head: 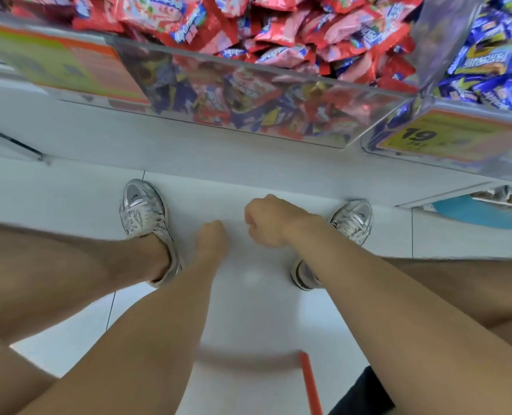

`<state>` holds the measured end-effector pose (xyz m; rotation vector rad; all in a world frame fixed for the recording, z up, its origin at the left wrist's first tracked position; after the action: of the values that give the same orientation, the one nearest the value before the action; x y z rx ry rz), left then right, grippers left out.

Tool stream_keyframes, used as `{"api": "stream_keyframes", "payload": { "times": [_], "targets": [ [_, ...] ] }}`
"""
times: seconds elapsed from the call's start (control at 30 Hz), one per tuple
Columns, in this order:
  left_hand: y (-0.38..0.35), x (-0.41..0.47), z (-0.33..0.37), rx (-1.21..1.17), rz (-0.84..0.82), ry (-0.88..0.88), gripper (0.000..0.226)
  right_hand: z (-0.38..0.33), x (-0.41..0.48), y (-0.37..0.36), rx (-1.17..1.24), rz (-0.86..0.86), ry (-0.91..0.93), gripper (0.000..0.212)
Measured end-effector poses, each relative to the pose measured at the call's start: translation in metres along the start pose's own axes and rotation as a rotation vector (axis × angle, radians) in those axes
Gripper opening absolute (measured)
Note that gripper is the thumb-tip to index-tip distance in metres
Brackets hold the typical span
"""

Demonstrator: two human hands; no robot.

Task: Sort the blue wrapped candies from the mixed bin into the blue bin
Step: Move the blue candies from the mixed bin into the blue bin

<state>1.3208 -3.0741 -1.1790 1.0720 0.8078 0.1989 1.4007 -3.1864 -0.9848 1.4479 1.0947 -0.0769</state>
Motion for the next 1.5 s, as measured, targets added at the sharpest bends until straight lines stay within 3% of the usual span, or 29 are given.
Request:
{"api": "stream_keyframes", "payload": {
  "times": [0.13,0.2,0.27,0.43,0.57,0.67,0.77,0.83,0.93,1.03,1.1,1.17,1.27,1.4,1.5],
  "targets": [
    [0.024,-0.014,0.016,-0.329,-0.061,0.027,0.013,0.002,-0.013,0.016,-0.136,-0.002,0.011,0.026],
    [0.049,-0.028,0.035,-0.51,-0.176,-0.024,0.018,0.002,-0.026,0.03,-0.255,0.022,0.007,0.014],
    [0.088,-0.044,0.058,-0.606,-0.256,-0.128,0.026,0.002,-0.041,0.047,-0.313,0.07,0.001,0.015],
    [0.198,-0.088,0.103,-0.602,-0.263,-0.328,0.025,-0.007,-0.08,0.082,-0.173,0.101,-0.017,0.028],
    [0.28,-0.144,0.137,-0.399,-0.222,-0.571,0.019,-0.035,-0.126,0.132,-0.196,0.228,0.024,0.022],
    [0.354,-0.185,0.155,-0.26,0.018,-0.767,0.016,-0.052,-0.166,0.173,-0.106,0.366,0.065,0.029],
    [0.434,-0.215,0.156,-0.325,0.437,-0.839,0.017,-0.059,-0.195,0.221,0.003,0.698,0.126,0.02],
    [0.473,-0.223,0.149,-0.382,0.629,-0.857,0.016,-0.057,-0.211,0.249,0.146,0.916,0.153,0.017],
    [0.515,-0.206,0.14,-0.381,0.76,-0.8,0.014,-0.05,-0.227,0.283,0.314,1.1,0.176,0.012],
    [0.546,-0.17,0.134,-0.277,0.837,-0.682,0.012,-0.034,-0.218,0.316,0.224,1.182,0.146,0.025],
    [0.554,-0.143,0.134,-0.217,0.844,-0.608,0.014,-0.022,-0.206,0.339,0.129,1.158,0.086,0.038],
    [0.555,-0.124,0.142,-0.148,0.847,-0.582,0.018,-0.016,-0.186,0.35,0.028,1.01,0.061,0.054],
    [0.546,-0.105,0.169,-0.086,0.77,-0.66,0.038,-0.017,-0.156,0.345,-0.054,0.807,0.104,0.071],
    [0.524,-0.077,0.2,0.044,0.534,-0.738,0.066,-0.015,-0.137,0.354,-0.128,0.852,0.16,0.054],
    [0.521,-0.063,0.21,0.099,0.483,-0.748,0.055,-0.019,-0.132,0.367,-0.146,0.907,0.193,0.04]
  ]
}}
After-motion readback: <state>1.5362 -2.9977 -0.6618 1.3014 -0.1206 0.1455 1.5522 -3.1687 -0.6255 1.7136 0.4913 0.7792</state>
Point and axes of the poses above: each hand's wrist, its own x-axis towards the middle knuckle, its own y-axis out of the back of the hand, z = x × y, the point moved 9 cm from there along x, towards the middle knuckle, and after that the axes turned 11 degrees about z, right-handed, at the moved point
